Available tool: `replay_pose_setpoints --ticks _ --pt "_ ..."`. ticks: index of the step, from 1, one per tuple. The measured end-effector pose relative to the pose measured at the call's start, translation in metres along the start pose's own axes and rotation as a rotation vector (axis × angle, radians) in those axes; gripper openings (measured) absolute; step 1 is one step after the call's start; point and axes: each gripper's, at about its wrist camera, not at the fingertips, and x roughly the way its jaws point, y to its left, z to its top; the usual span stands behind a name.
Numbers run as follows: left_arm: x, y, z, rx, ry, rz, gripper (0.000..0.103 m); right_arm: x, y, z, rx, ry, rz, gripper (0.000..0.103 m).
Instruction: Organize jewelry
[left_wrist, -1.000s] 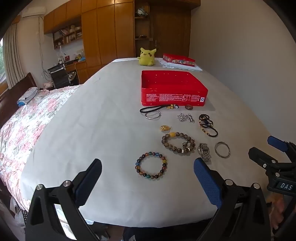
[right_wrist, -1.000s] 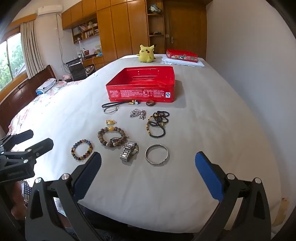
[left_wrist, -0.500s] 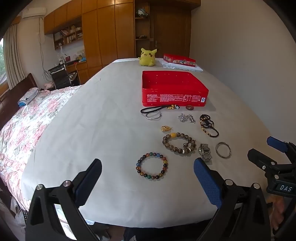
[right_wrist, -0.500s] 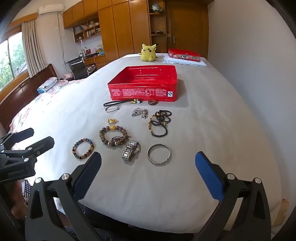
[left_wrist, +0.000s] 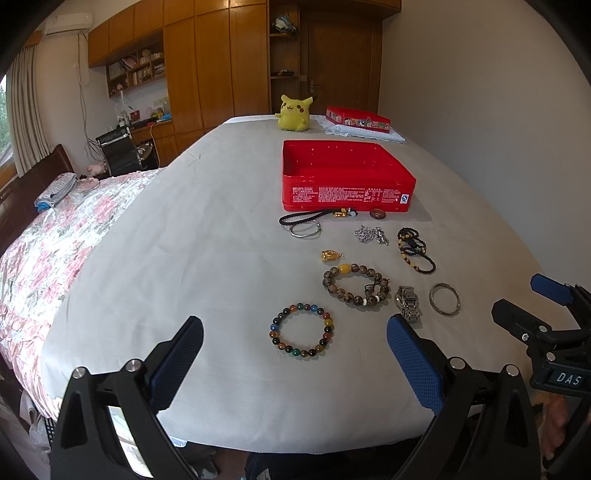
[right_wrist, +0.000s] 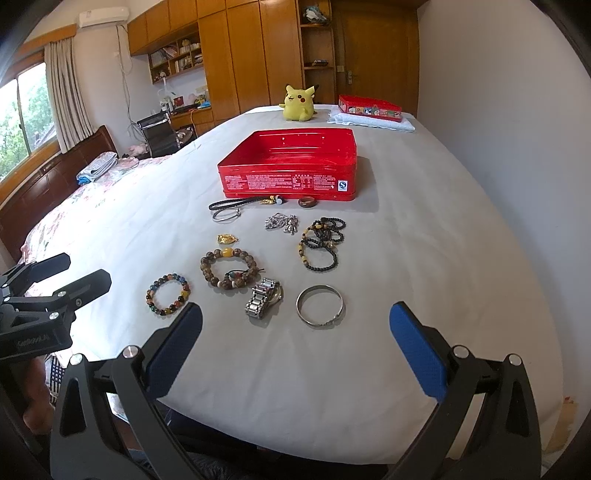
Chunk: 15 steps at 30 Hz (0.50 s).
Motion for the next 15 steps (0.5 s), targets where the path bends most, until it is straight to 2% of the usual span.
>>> replay_pose_setpoints --ticks 15 --pt "-0.0002 -0.0018 0.0013 0.001 -0.001 -0.002 0.099 0.0005 0.0004 0.0015 -0.004 -0.001 0.000 0.100"
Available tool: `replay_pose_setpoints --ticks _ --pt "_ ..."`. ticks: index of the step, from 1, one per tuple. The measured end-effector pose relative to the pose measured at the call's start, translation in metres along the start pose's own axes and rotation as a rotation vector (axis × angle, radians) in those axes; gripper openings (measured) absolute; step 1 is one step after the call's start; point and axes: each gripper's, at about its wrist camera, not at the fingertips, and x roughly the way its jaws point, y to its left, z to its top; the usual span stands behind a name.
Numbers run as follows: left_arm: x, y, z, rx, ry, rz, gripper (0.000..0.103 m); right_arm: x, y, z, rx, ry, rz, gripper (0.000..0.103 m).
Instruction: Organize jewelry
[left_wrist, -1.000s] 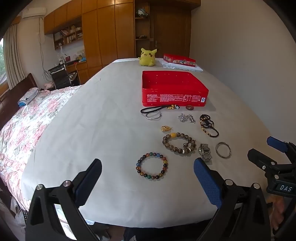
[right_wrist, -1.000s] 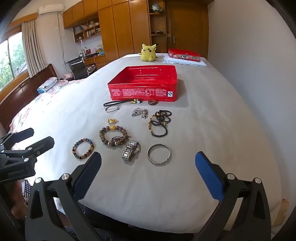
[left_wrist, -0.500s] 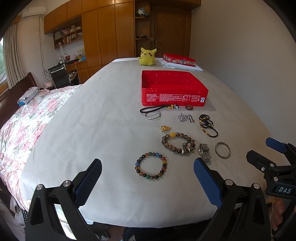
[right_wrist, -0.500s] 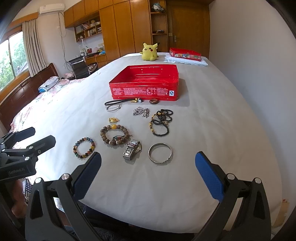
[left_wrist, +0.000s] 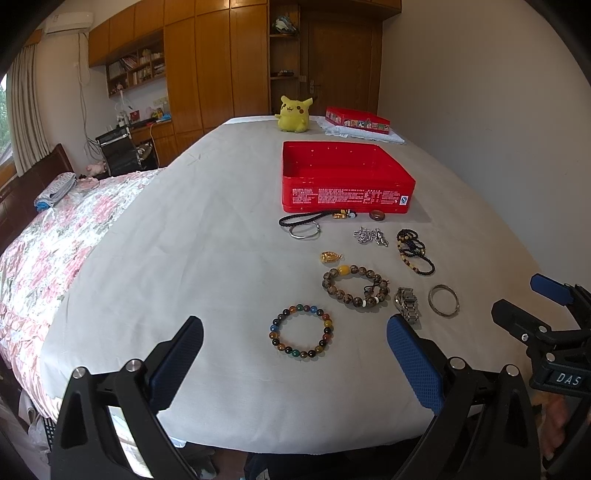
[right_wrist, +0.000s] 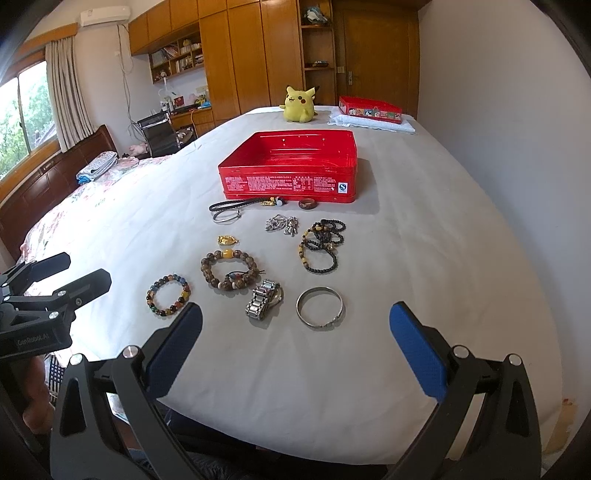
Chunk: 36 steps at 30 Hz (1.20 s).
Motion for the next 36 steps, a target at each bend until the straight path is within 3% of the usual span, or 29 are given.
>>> replay_pose_setpoints --ticks 36 --pt "0.0009 0.0012 0.0017 -0.007 0.007 -0.019 0.099 0.0022 0.0023 0.0002 -0.011 0.001 0.004 0.100"
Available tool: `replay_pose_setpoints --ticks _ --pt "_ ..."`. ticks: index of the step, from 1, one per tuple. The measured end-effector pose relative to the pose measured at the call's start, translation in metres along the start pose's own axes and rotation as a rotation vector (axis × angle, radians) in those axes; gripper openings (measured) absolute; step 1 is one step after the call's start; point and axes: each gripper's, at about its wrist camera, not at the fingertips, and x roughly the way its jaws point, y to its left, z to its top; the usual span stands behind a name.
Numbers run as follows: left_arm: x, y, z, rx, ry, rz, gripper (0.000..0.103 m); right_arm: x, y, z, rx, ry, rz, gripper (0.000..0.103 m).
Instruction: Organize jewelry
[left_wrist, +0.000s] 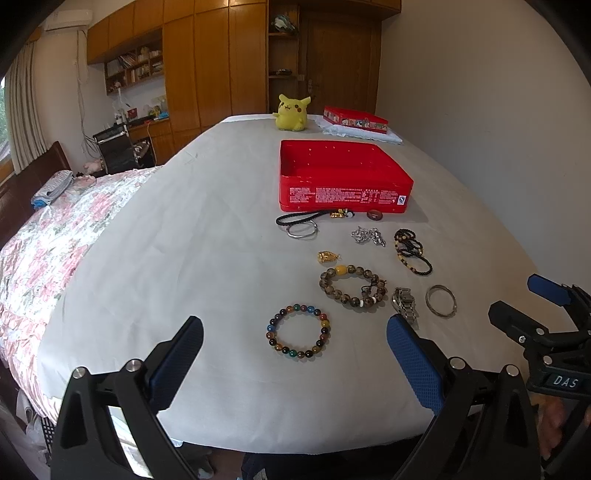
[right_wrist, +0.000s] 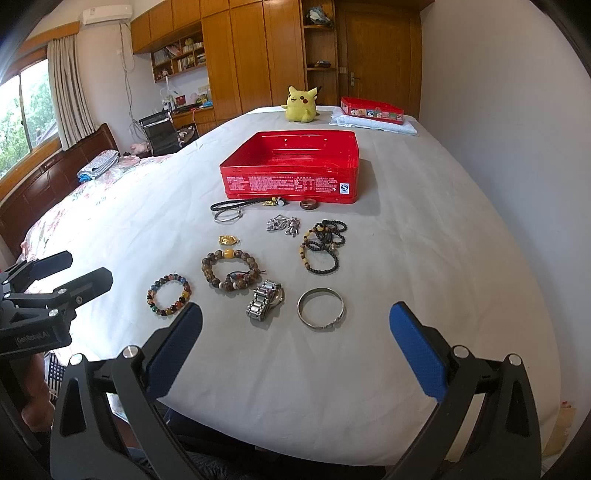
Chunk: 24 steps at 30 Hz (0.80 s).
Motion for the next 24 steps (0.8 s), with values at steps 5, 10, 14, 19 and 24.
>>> replay_pose_setpoints --ticks 5,10,14,19,24 --pt "0.001 0.002 -0.001 -0.007 0.006 -0.006 0.099 0.001 0.000 0.000 -0.011 0.002 0.010 0.100" --pt "0.002 0.003 -0.002 -0.013 0.011 -0.014 0.099 0.001 -0.001 -0.001 -0.012 0.004 0.015 0.100" --pt "0.003 0.003 -0.002 -0.014 0.015 -0.013 0.099 0.002 0.000 -0.001 -0.012 0.004 0.013 0.100" --pt "0.006 0.013 -0.006 -0.044 0.018 -0.083 0.099 0.007 -0.001 -0.003 -0.014 0.012 0.012 0.100" --pt "0.020 0.021 -0.017 -0.040 0.051 -0.073 0.099 0.017 -0.005 -0.006 -0.019 0.012 0.002 0.100"
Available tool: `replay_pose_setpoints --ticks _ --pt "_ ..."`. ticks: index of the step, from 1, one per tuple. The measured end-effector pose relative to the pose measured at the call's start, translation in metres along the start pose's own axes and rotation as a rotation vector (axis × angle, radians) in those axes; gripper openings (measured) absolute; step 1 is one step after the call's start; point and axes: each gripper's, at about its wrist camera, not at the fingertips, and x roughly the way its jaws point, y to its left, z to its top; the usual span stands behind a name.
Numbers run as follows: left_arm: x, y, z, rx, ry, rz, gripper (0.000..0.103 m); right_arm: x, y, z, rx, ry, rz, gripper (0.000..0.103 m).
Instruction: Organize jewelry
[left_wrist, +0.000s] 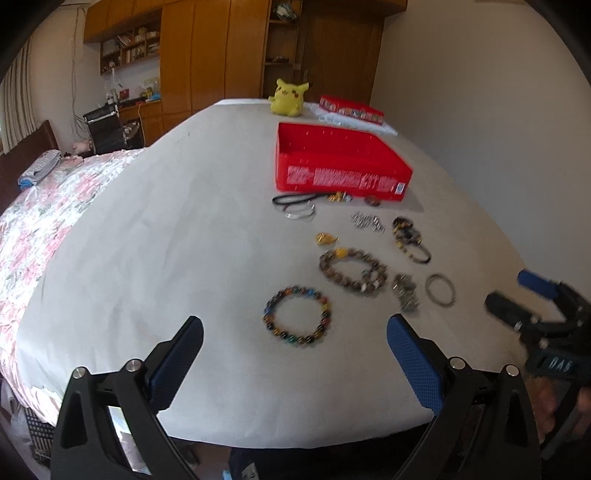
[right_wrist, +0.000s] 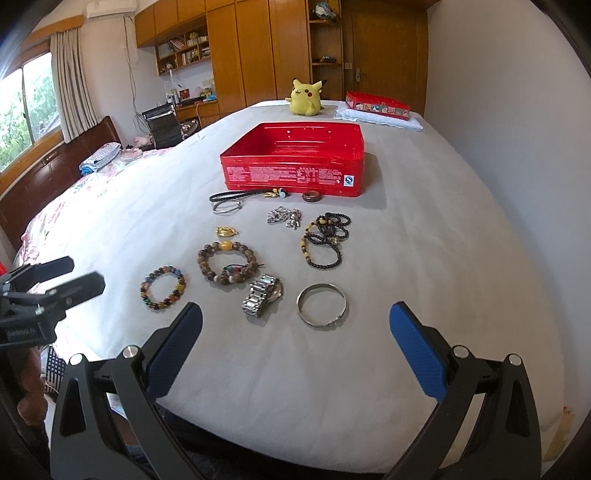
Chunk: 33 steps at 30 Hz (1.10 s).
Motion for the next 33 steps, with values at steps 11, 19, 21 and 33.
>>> replay_pose_setpoints --ticks 11,19,21,33 --pt "0.052 -0.006 -0.018 0.048 0.125 -0.055 0.086 0.044 -0.012 -0.007 0.007 0.115 0.061 0.064" --pt "0.083 -0.001 -0.021 0.050 0.178 -0.031 0.086 0.077 0.011 -0.007 -0.032 0.188 0.166 0.048" --pt "0.086 -0.001 -0.020 0.056 0.177 -0.026 0.086 0.087 0.015 -0.009 -0.031 0.209 0.178 0.048" --pt "0.100 -0.008 -0.014 0.125 0.142 0.026 0.084 0.105 0.031 -0.003 -0.110 0.176 0.123 0.052"
